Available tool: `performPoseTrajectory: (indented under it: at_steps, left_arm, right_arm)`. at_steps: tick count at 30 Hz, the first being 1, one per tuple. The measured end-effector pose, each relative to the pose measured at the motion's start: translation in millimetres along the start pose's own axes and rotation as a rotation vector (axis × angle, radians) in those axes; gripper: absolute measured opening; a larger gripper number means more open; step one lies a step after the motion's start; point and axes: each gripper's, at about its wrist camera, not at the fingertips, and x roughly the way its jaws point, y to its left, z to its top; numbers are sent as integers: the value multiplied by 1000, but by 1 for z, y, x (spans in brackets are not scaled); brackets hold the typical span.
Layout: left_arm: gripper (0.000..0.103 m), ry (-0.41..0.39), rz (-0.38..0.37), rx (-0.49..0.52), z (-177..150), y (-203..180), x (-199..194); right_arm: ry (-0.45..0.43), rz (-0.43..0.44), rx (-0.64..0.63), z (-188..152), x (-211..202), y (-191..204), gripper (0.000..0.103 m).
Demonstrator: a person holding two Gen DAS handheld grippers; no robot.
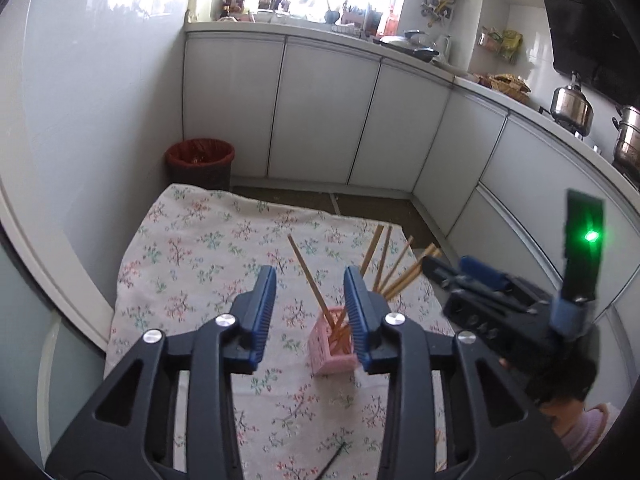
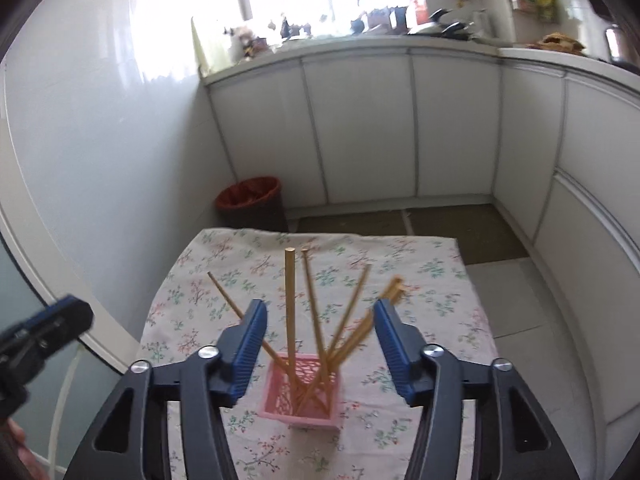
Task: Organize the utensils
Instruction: 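Open both tools to release the sticks into the pink cup, then move both open tools back to the remaining sticks on the cloth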
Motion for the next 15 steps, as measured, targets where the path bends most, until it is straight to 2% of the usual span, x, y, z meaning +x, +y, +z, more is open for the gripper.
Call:
performPoseTrajectory:
  at_steps: [1, 3, 6, 10, 12, 15]
  left_arm:
    - [44, 8, 3, -2, -4, -2, -1]
    - [56, 13, 2, -4, -11, -7, -6]
    - [59, 13, -5, 4, -22, -14, -15]
    - [63, 16, -8, 15, -34, -22, -28]
    - [75, 15, -8, 18, -41, -25, -35]
    - [84, 8, -3, 26, -50, -31, -44]
  right_arm:
    - [-1, -8, 0, -2, -4, -2, 64]
    - [0, -40, 2, -9, -17, -6, 71]
    - [-13, -60, 7, -22, -40, -12, 82]
    - [-33, -106, 32, -40, -71, -21, 88]
    - [-28, -127, 44, -47, -80, -25, 91]
    - [-26, -181, 39, -59, -92, -29, 92]
